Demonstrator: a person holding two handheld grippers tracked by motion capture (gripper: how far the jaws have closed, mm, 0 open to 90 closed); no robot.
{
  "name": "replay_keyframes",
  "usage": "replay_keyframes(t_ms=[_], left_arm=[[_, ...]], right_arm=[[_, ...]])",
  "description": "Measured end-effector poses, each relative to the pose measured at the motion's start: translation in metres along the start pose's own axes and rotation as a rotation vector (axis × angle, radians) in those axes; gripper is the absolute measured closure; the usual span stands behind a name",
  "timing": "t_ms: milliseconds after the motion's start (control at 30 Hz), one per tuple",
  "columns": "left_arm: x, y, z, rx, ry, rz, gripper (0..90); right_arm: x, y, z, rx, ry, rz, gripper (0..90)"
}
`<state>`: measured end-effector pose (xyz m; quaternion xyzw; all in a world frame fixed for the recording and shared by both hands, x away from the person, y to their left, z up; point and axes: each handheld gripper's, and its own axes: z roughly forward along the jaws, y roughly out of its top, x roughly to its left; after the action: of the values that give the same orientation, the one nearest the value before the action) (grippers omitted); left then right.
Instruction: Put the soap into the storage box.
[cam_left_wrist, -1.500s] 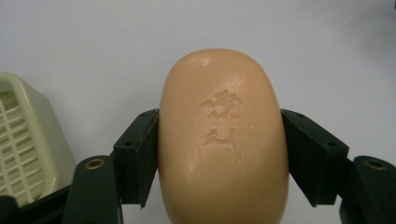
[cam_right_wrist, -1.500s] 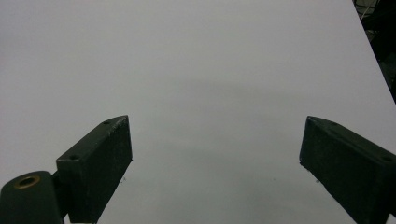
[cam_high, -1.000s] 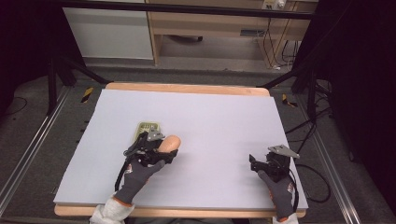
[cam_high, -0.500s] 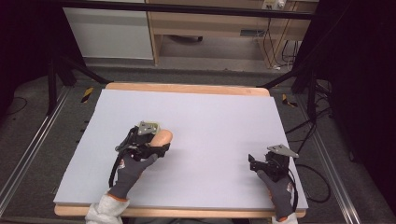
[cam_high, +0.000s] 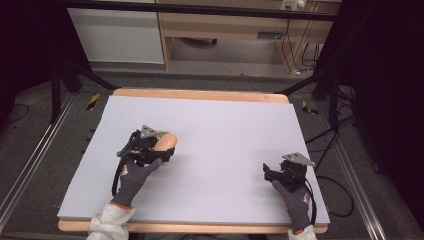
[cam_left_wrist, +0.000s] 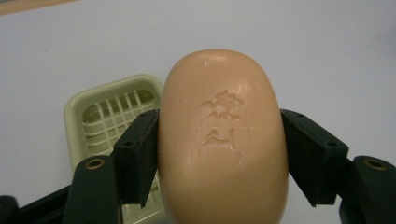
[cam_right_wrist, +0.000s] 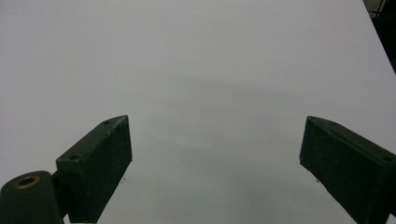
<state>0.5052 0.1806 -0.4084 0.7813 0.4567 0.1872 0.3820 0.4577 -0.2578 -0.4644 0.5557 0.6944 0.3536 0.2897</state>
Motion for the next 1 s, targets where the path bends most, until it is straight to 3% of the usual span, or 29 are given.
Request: replay_keyframes(t_ms=[467, 1000], left_arm=[[0.017, 0.003, 0.001, -0.005, 0.023, -0.028, 31.9], [0.039, 0.000, 0.019, 0.013, 0.068, -0.068, 31.8]], right_arm=[[0.001, 0.004, 0.002, -0.010, 0.000, 0.005, 9.3], [0.001, 0.004, 0.005, -0.002, -0.005, 0.001, 8.9]])
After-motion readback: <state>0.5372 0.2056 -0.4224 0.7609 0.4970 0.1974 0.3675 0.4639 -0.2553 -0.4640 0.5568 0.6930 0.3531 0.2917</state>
